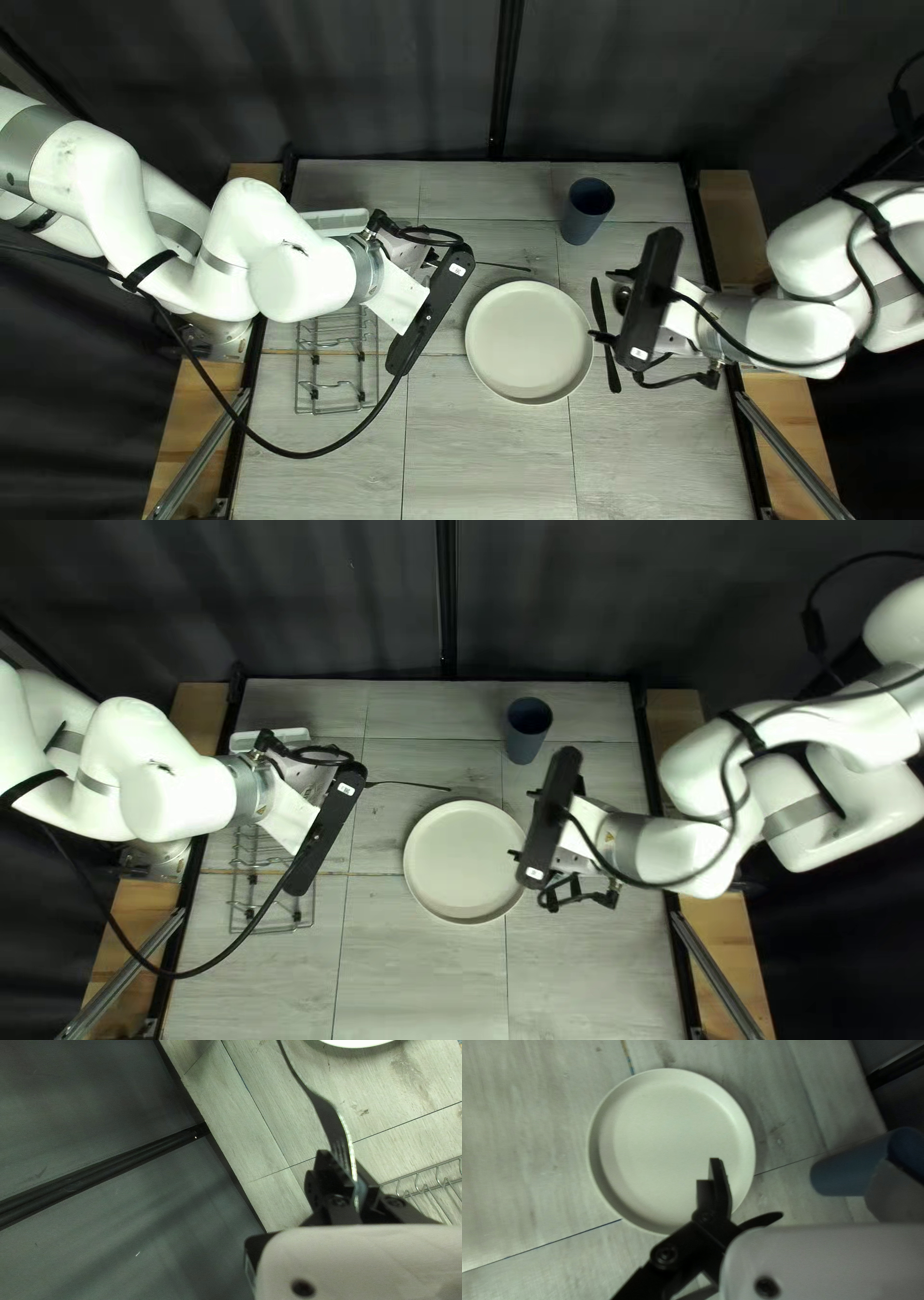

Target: Pick up and place plate onto table. Place down one fork to the left of the plate. Place spoon and knife to the right of the plate. Place cup above the knife and spoon

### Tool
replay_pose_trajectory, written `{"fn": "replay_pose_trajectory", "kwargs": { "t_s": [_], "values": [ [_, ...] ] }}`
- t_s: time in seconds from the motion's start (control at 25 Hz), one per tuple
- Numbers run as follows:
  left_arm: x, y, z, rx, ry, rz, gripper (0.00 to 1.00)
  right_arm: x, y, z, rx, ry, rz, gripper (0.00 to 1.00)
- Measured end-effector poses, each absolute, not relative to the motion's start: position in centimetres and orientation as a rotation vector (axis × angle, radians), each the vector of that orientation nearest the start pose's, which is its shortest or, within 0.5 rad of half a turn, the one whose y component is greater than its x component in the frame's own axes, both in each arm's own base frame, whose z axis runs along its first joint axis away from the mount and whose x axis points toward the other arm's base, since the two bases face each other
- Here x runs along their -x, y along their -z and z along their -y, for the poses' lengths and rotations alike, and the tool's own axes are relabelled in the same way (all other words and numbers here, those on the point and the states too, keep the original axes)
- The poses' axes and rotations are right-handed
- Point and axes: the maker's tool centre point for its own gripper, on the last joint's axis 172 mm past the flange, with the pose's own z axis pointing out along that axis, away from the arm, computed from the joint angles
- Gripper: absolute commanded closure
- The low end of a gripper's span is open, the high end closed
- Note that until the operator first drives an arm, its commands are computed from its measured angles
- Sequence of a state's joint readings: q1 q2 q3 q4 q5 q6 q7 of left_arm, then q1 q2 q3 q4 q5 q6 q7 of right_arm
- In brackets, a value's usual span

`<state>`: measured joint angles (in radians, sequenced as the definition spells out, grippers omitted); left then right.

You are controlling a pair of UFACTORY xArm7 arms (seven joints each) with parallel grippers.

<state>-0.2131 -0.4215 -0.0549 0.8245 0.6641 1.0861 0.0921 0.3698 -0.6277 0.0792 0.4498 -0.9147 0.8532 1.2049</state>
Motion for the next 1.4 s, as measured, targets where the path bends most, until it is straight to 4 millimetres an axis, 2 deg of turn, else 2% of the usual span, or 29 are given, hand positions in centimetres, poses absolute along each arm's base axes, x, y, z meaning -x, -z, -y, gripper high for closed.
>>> {"fn": "replay_pose_trajectory", "kwargs": {
  "t_s": [0.24, 0.36, 0.6, 0.72, 0.84, 1.16, 1.4],
  "values": [
    [-42.7, -31.0, -1.3, 2.389, 0.265, -0.777, 1.00, -39.0, -24.7, -4.5, 3.317, 1.277, -0.333, 0.00],
    [-42.7, -31.0, -1.3, 2.389, 0.265, -0.777, 1.00, -40.0, -24.9, -4.5, 3.329, 1.336, -0.325, 0.00],
    [-42.7, -31.0, -1.3, 2.389, 0.265, -0.777, 1.00, -42.3, -25.9, -4.6, 3.352, 1.497, -0.288, 0.00],
    [-42.7, -31.0, -1.3, 2.389, 0.265, -0.777, 1.00, -43.1, -26.8, -5.0, 3.334, 1.632, -0.238, 0.00],
    [-42.7, -31.0, -1.3, 2.389, 0.265, -0.777, 1.00, -43.3, -27.1, -5.1, 3.322, 1.708, -0.205, 0.00],
    [-42.7, -31.0, -1.3, 2.389, 0.265, -0.777, 1.00, -43.0, -26.9, -5.0, 3.338, 1.743, -0.189, 0.00],
    [-42.7, -31.0, -1.3, 2.389, 0.265, -0.777, 1.00, -43.5, -27.2, -5.4, 3.334, 1.866, -0.171, 0.00]
  ]
}}
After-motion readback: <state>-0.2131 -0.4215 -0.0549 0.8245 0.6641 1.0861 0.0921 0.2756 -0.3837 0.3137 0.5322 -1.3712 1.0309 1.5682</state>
